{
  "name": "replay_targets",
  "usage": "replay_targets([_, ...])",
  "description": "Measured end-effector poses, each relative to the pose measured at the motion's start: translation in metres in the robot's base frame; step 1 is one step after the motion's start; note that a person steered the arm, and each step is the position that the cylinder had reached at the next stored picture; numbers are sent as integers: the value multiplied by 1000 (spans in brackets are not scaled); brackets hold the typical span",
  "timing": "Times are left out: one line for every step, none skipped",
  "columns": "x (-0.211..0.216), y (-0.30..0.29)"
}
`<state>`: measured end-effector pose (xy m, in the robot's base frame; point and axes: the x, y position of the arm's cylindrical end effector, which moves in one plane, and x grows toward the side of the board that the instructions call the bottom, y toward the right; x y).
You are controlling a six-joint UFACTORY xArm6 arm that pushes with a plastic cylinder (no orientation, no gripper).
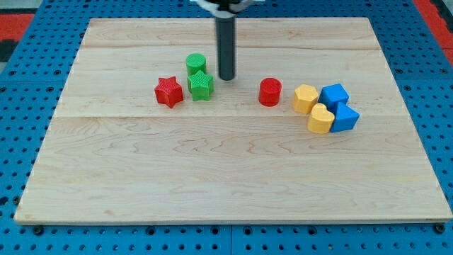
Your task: Place the red circle at the center of the board
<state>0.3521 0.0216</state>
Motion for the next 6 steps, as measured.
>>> replay_targets([0, 52])
replay_targets([11, 98])
replay_targets([27, 84])
replay_targets([35, 41])
replay_targets([35, 0])
replay_targets([34, -19])
